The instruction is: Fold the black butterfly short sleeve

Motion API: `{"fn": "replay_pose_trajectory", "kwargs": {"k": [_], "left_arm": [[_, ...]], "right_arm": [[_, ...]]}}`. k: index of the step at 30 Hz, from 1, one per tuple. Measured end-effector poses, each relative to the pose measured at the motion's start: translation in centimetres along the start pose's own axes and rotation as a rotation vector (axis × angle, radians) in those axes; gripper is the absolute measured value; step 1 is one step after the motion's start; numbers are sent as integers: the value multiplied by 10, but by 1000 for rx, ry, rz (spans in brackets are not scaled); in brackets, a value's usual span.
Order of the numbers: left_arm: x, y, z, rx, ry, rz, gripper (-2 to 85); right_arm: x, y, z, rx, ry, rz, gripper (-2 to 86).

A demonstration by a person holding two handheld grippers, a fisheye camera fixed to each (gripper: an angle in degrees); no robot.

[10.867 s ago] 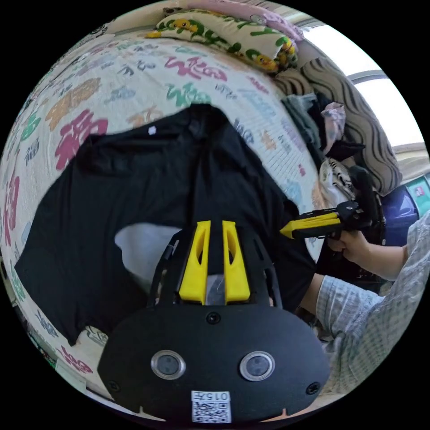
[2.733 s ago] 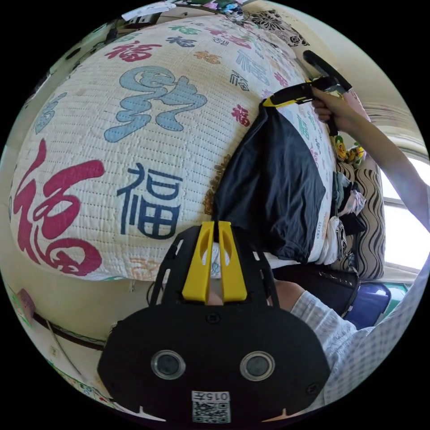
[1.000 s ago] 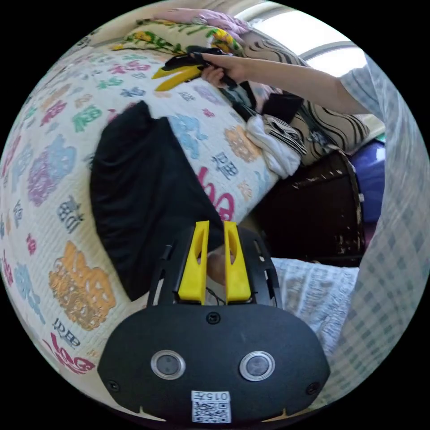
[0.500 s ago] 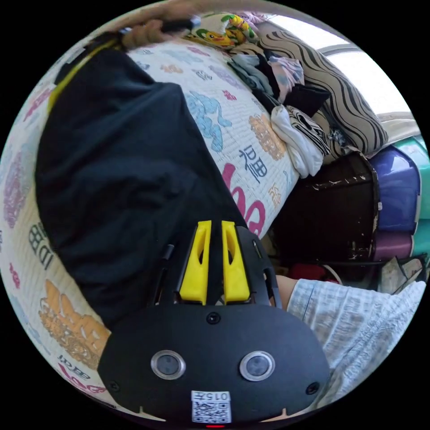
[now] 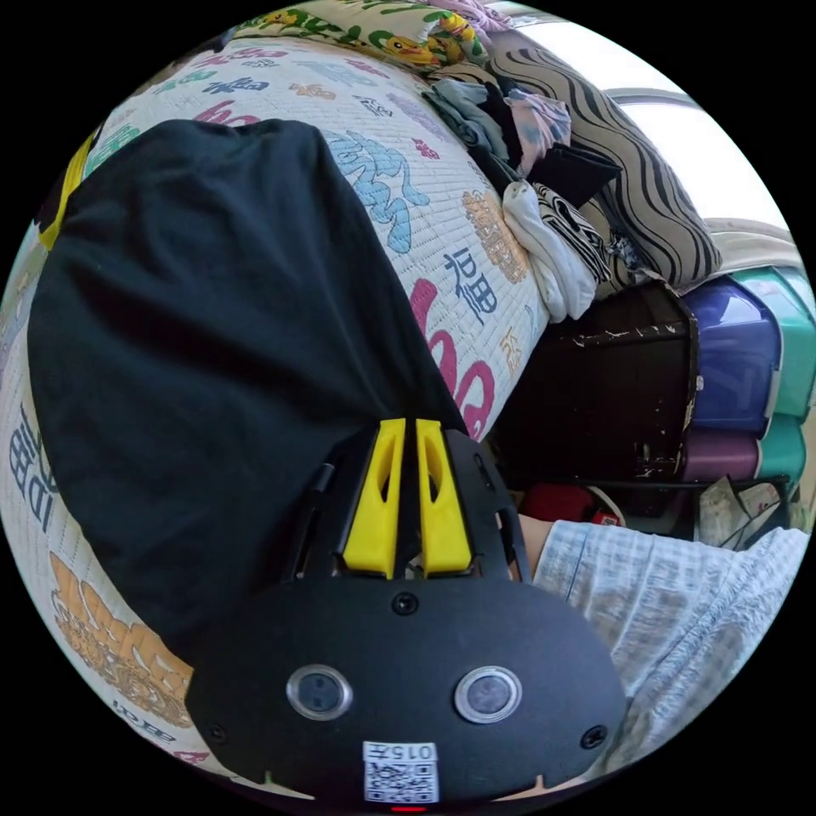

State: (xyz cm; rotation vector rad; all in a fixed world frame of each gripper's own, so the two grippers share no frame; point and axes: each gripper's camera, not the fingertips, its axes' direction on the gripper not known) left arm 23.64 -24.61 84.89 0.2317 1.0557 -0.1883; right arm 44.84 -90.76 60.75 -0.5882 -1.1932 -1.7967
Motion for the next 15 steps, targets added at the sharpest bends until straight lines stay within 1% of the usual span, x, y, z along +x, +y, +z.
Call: {"fn": "replay_pose_trajectory", "kwargs": {"k": [1,2,3,5,6,8,10,12,14,15], "left_arm": [[-4,-4,-3,-9,17,4,37],[-8,-7,-11,-5,50,14,48],[-9,-8,-18,16,69,24,49],[-20,-7,-63,191,98,44,53],[-25,-6,-75,229,89,30,54],[-54,-8,-115,332,13,-53,53],[-81,-12,-132,377,-40,-110,48],[-106,-24,-130,355,-90,-126,33],[-129,-43,-107,202,-171,-93,8],[-132,-46,-102,185,-174,-74,4]], "right_arm": [[-2,3,-2,26,-23,23,30],[-7,13,-9,96,-54,68,42],[-16,29,-19,185,-37,102,49],[-36,57,-30,299,-11,107,47],[-49,78,-33,368,-27,127,44],[-69,108,-27,455,-54,148,31],[-87,132,-11,515,-50,194,14],[-100,145,24,497,24,297,0],[-99,147,53,439,68,393,-3],[-100,151,67,437,90,442,-3]]}}
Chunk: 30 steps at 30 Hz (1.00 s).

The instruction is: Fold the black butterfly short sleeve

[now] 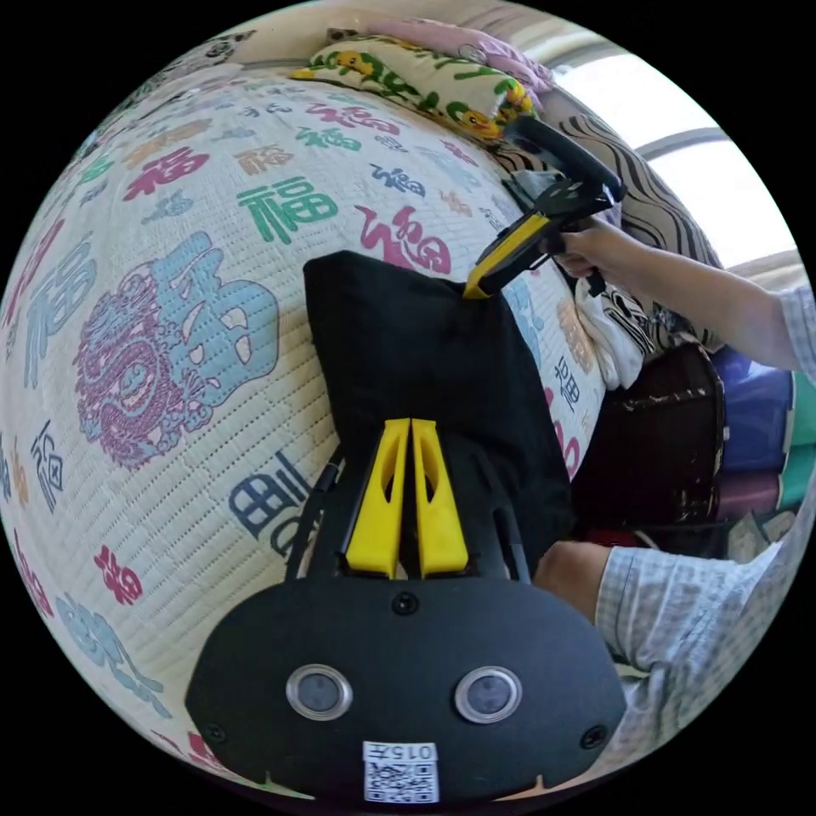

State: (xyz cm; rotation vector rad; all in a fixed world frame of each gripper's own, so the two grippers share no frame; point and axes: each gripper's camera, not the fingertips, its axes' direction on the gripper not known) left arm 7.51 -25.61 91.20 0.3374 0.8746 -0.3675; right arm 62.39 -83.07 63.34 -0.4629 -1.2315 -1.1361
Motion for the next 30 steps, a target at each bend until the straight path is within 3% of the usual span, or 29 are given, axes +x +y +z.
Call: {"fn": "replay_pose_trajectory", "kwargs": {"k": [6,9,12,15,22,30], "left_arm": [[-10,-23,9,-53,40,41,28],[-24,-37,-9,72,112,-5,74],[-53,-54,-14,143,85,-109,110],[-77,-69,8,80,120,-147,129],[-77,-79,55,42,288,-136,98],[-42,-81,57,68,266,-116,47]], "right_arm": [[-8,84,-38,393,-191,312,34],[-20,125,-36,476,-332,343,78],[-41,133,-26,430,-368,349,116],[-65,129,-22,453,-469,349,122],[-125,135,-31,506,-457,432,79],[-221,160,-73,611,-580,454,18]]}}
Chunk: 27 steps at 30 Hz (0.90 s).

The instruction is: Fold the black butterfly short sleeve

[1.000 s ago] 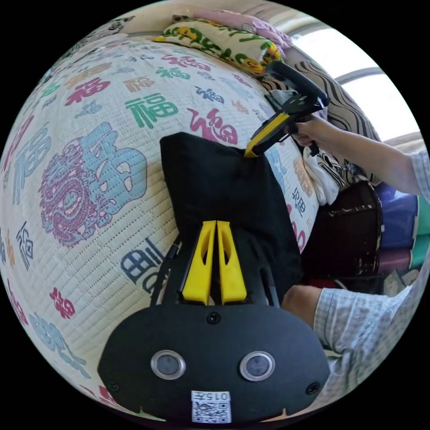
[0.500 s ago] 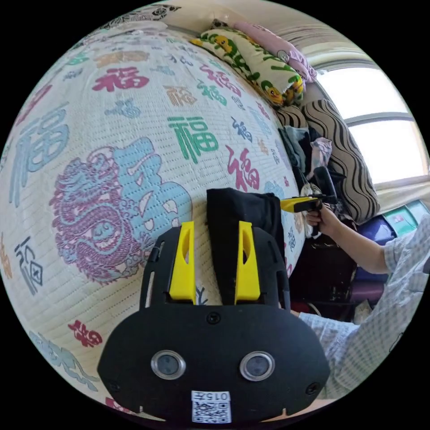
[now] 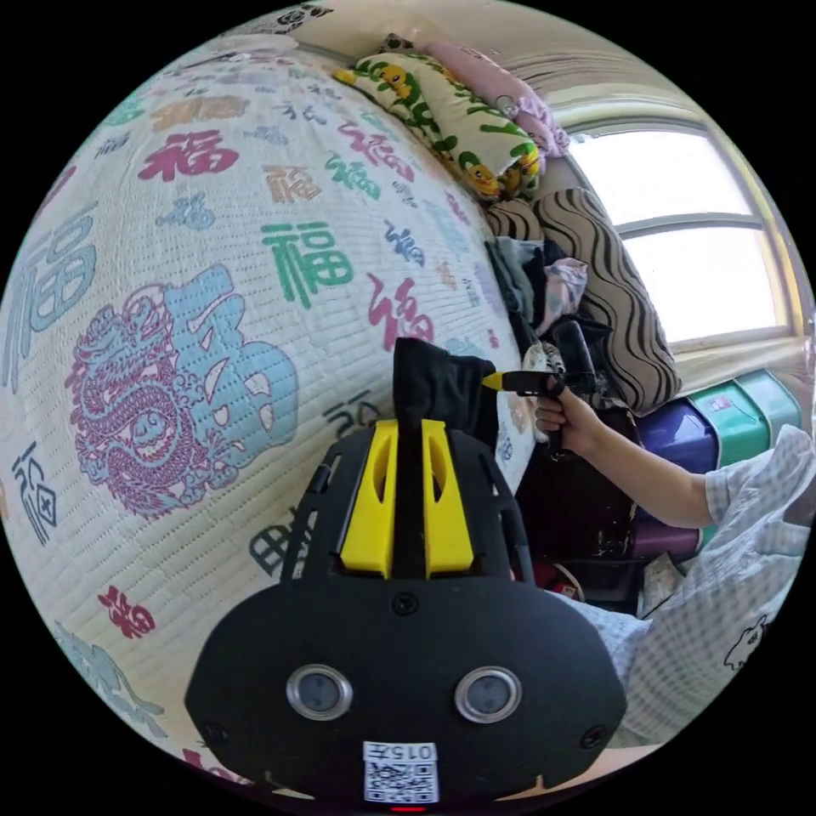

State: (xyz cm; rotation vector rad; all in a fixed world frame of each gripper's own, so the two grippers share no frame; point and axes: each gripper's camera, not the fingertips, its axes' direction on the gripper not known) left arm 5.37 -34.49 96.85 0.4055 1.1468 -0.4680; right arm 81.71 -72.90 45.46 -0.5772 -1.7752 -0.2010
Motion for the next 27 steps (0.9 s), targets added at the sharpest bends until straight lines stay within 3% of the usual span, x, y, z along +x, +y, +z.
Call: {"fn": "replay_pose_trajectory", "kwargs": {"k": [4,16,21,27], "left_arm": [[64,20,-26,43,61,111,44],[313,45,-80,155,127,705,41],[394,17,-33,132,186,813,43],[464,-39,86,86,302,781,45]], "right_arm": [[-84,67,-42,77,1,-72,13],[-382,327,-188,600,180,-229,15],[-445,383,-250,752,336,-192,17],[-463,374,-329,719,646,-77,20]]}}
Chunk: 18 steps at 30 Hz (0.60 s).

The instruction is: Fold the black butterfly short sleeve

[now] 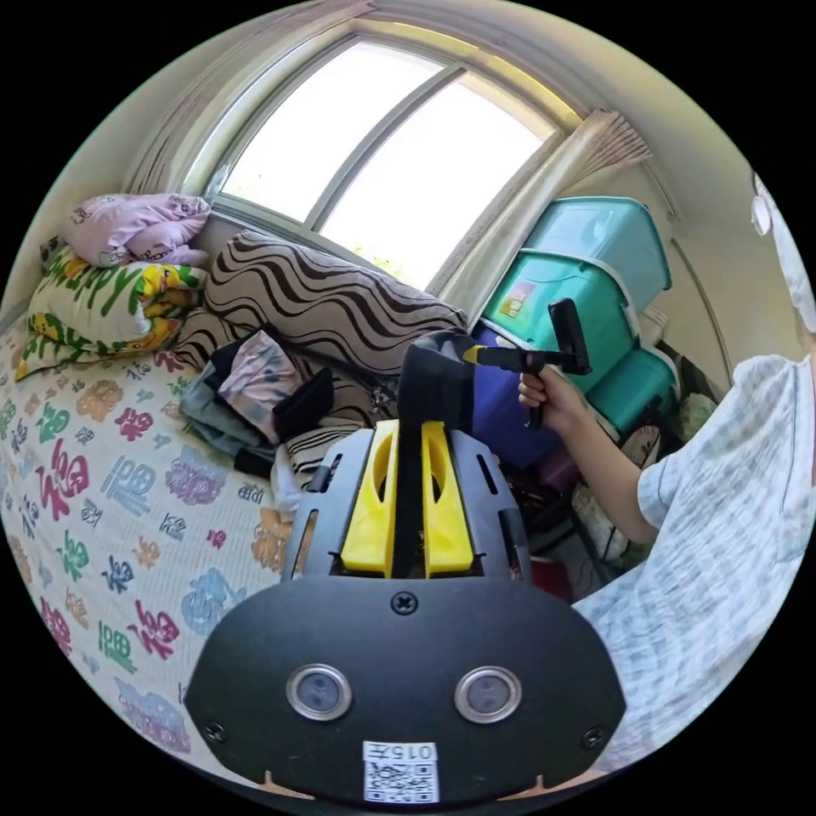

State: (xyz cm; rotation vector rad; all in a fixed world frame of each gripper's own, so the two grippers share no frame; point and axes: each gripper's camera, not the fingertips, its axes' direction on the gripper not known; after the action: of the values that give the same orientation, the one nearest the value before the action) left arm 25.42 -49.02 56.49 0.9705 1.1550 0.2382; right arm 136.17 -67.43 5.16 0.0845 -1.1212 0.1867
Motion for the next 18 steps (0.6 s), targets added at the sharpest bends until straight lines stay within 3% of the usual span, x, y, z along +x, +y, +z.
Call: {"fn": "replay_pose_trajectory", "kwargs": {"k": [6,11,13,14,18], "left_arm": [[-93,-80,175,-3,-44,-108,48],[-255,-147,336,-150,-231,-294,60],[-295,-146,362,-182,-305,-386,61],[-308,-140,364,-109,-279,-407,62],[-315,-91,352,25,-201,-455,66]], "right_arm": [[115,-102,67,-40,108,14,20],[208,-184,184,-119,95,94,20],[229,-191,223,-147,54,185,15],[232,-186,232,-110,26,237,11],[193,-115,217,19,-26,125,22]]}}
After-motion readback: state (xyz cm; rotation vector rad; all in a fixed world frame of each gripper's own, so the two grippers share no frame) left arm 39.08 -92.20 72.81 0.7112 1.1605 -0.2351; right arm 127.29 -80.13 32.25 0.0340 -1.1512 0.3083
